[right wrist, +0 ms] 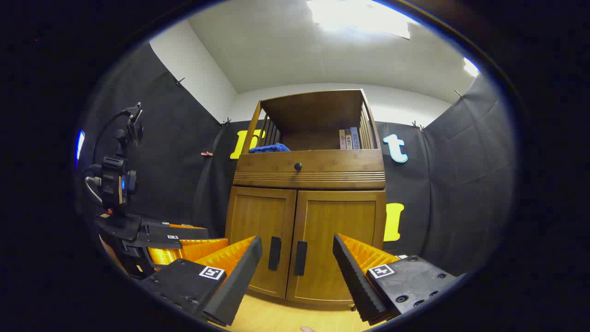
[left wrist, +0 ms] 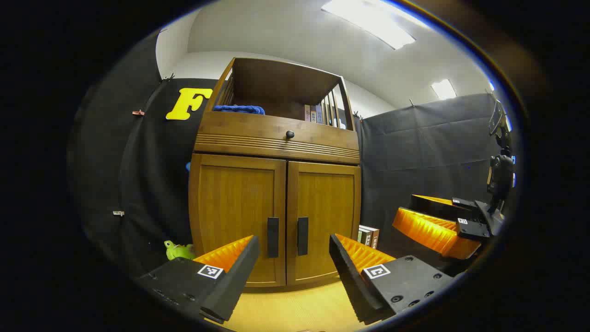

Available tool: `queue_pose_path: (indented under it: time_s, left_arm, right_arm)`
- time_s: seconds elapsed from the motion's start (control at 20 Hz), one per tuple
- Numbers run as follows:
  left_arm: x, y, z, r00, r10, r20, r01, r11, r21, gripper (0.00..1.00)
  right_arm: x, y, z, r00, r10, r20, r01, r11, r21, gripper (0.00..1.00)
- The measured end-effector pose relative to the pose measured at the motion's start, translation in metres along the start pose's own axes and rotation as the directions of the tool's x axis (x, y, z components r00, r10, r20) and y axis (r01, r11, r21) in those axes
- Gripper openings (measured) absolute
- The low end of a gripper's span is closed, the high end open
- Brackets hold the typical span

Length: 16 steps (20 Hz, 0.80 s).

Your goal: Open the right door of the double-door shoe cabinet with the right hand, and open the left door with the left hand.

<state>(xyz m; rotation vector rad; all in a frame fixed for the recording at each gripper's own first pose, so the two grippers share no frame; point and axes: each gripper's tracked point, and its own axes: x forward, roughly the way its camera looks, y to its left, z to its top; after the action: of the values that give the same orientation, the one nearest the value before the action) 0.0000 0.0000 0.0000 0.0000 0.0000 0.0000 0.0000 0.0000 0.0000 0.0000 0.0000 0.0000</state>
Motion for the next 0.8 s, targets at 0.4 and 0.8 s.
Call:
queue_pose_path:
  time_s: [0.4,0.8]
  left_arm:
    - [0.0,0.01,0.002,1.0,0.016,0.012,-0.016,1.0,-0.009,0.94]
    - [0.002,0.011,0.002,1.0,0.02,0.022,-0.02,1.0,-0.011,0.95]
  right_arm:
    - [0.008,-0.001,-0.009,0.999,-0.003,-0.033,0.003,1.0,-0.007,0.97]
    - [0.012,-0.005,-0.015,0.998,-0.017,-0.052,0.017,1.0,-0.004,0.97]
